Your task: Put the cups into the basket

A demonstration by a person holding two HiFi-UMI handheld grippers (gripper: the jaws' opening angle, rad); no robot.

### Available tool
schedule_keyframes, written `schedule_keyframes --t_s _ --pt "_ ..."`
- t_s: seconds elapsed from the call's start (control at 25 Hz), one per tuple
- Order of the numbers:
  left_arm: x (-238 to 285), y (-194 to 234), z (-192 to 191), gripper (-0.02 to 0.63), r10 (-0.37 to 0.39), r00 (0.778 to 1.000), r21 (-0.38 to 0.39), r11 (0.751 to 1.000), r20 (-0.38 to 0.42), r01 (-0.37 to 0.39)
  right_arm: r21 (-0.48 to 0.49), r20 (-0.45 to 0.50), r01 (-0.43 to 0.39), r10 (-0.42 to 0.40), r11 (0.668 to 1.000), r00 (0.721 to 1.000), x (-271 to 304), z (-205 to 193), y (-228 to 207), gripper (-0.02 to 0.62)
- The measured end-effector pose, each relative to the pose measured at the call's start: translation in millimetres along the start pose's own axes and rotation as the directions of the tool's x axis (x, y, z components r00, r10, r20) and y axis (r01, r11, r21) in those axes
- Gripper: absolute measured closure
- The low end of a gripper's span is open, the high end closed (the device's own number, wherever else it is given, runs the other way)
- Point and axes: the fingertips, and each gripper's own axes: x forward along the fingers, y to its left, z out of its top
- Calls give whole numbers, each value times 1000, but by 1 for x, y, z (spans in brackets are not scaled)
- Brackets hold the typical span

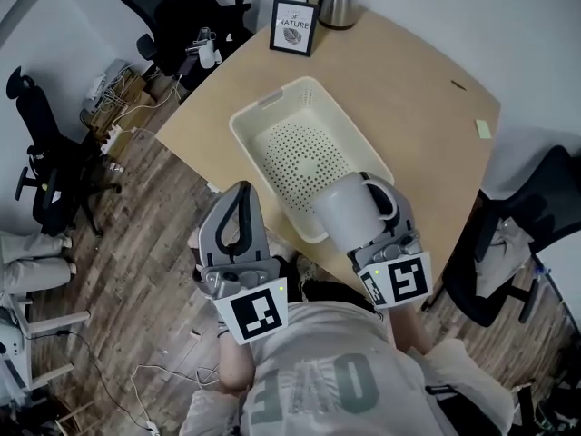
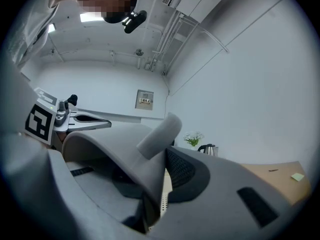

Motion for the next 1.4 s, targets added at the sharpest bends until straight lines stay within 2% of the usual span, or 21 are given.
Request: schedule_keyframes --t_s 0.16,0.32,0.56,0.68,0.8,1.0,1.2,1.28,1.4 --pt "22 17 -7 597 -7 1000 -42 999 21 8 -23 14 24 -23 999 1000 22 7 -7 561" --pt "42 23 -11 597 -41 999 -43 998 27 43 -16 8 73 -73 997 997 36 10 -16 561" --pt "65 24 -20 597 -115 992 -44 992 46 117 -66 -4 112 -112 992 994 53 16 -17 561" --pt "78 23 -22 597 -135 989 -38 990 60 138 -93 -46 123 -128 988 991 64 10 -24 561" --pt "88 19 -28 597 -159 986 -43 986 58 162 -113 -132 148 -162 983 978 75 -9 -37 561" --pt "99 29 -33 597 -171 982 -53 983 78 175 -62 -307 186 -196 981 931 100 -45 -50 561" --pt "107 37 -43 597 -179 981 -64 981 71 183 -49 -443 169 -173 984 880 122 -78 -52 561" --pt "110 38 -48 597 -188 980 -66 979 66 192 -52 -526 154 -158 987 836 130 -99 -52 561" --pt "113 41 -53 597 -200 978 -83 975 67 205 -49 -660 131 -131 990 740 140 -134 -50 561"
